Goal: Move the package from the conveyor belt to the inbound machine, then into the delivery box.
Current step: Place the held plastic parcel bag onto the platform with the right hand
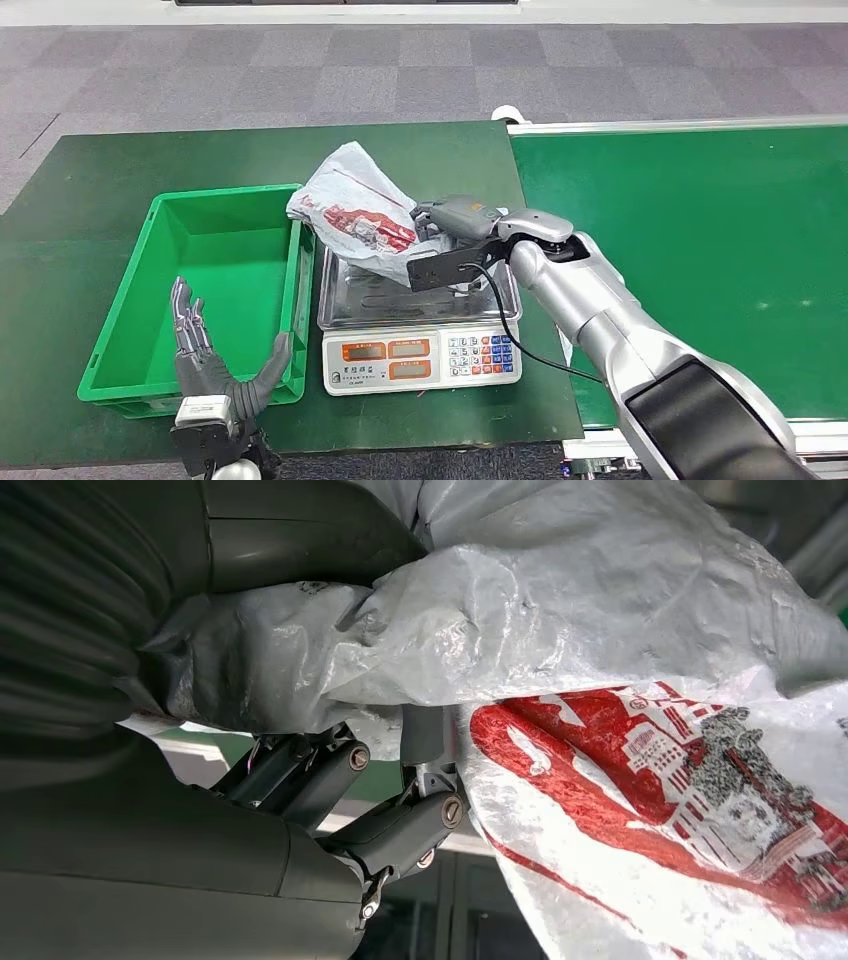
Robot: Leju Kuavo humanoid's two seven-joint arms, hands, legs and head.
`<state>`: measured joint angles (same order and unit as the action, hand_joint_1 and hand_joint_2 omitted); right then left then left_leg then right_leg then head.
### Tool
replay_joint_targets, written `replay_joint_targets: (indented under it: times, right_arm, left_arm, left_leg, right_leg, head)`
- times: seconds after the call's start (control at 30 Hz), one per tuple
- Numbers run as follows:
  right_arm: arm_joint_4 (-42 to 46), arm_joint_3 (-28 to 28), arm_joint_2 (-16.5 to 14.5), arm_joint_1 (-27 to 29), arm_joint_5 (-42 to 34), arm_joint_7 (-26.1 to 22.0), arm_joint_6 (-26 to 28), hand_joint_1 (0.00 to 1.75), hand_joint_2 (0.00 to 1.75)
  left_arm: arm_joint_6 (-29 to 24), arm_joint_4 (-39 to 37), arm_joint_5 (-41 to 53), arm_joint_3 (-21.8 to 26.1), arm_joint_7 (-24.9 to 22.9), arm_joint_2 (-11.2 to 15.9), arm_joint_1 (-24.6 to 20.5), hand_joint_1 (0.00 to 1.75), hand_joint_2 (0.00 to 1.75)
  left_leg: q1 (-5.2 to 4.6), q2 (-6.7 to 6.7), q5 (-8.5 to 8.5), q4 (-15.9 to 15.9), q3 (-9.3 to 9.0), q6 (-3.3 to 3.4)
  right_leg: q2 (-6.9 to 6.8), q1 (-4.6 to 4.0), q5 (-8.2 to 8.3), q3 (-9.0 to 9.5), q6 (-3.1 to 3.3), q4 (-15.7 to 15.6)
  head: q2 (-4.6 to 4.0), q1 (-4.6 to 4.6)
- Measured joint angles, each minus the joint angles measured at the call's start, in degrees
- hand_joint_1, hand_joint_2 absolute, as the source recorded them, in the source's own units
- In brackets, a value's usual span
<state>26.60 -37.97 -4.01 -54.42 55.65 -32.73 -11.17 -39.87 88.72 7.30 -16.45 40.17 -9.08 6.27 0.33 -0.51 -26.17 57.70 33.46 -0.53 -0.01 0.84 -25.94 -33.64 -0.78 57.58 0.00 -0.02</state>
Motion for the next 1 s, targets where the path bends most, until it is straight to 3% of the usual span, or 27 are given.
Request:
replay_joint_targets:
  times: [0.27, 0.3, 0.4, 0.43, 0.53, 0.63, 1.0]
  right_arm:
    - [-0.90, -1.43, -0.32, -0.23, -1.12, -0.17, -2.23, 1.75, 1.75]
    - [-0.91, -1.56, -0.31, -0.21, -1.70, -0.15, -2.97, 1.58, 1.75]
    - [-0.91, -2.00, -0.22, -0.18, -3.03, 1.24, -3.85, 0.27, 1.75]
    - [-0.87, -2.22, -0.15, -0.17, -3.35, 2.20, -3.79, 0.00, 1.75]
    - [-0.19, -2.80, 0.36, 0.03, -5.07, 4.26, -2.63, 0.00, 1.75]
    - [2.49, -2.90, 1.87, 1.28, -9.66, 3.15, -1.14, 0.00, 1.75]
    - [21.98, -3.13, 13.63, 11.70, -25.87, 1.50, 1.52, 0.00, 1.75]
  left_arm:
    - [0.00, 0.00, 0.27, 0.01, 0.00, 0.09, 0.58, 0.00, 1.75]
    - [0.00, -0.01, 0.36, 0.01, 0.00, 0.10, 0.63, 0.00, 1.75]
    - [0.00, -0.03, 0.40, 0.01, 0.00, 0.17, 0.71, 0.00, 1.75]
    - [0.00, -0.03, 0.39, 0.02, 0.00, 0.20, 0.71, 0.00, 1.75]
    - [0.00, -0.04, 0.26, 0.09, 0.00, 0.27, 0.71, 0.00, 1.75]
    - [0.00, 0.02, 0.01, 0.26, 0.00, 0.31, 0.70, 0.00, 1.75]
    - [0.02, 0.22, -0.78, 0.40, 0.02, 0.59, -0.11, 0.00, 1.75]
  left_leg:
    - [0.00, 0.01, 0.00, 0.00, 0.00, 0.00]
    - [0.00, 0.01, 0.00, 0.00, 0.00, 0.00]
    - [0.00, 0.02, 0.00, 0.00, 0.00, 0.00]
    - [0.00, 0.02, 0.00, 0.00, 0.00, 0.00]
    - [0.00, 0.03, 0.00, 0.01, -0.01, 0.00]
    - [0.00, 0.01, 0.00, 0.01, -0.01, 0.00]
    - [-0.02, -0.01, -0.05, 0.02, 0.01, 0.04]
  right_leg:
    - [0.01, 0.01, 0.00, -0.02, 0.00, -0.01]
    - [0.01, 0.01, 0.00, -0.03, 0.00, -0.01]
    - [0.02, 0.00, 0.00, -0.04, 0.00, -0.01]
    - [0.02, 0.00, 0.00, -0.04, 0.00, -0.01]
    - [0.02, 0.00, 0.00, -0.05, 0.00, -0.01]
    - [0.01, 0.00, 0.00, -0.04, 0.00, -0.01]
    - [0.00, 0.02, 0.00, -0.03, 0.00, -0.07]
  head:
    - [0.00, -0.01]
    - [0.00, -0.01]
    - [0.00, 0.00]
    - [0.00, 0.01]
    - [0.00, 0.00]
    - [0.00, -0.01]
    - [0.00, 0.01]
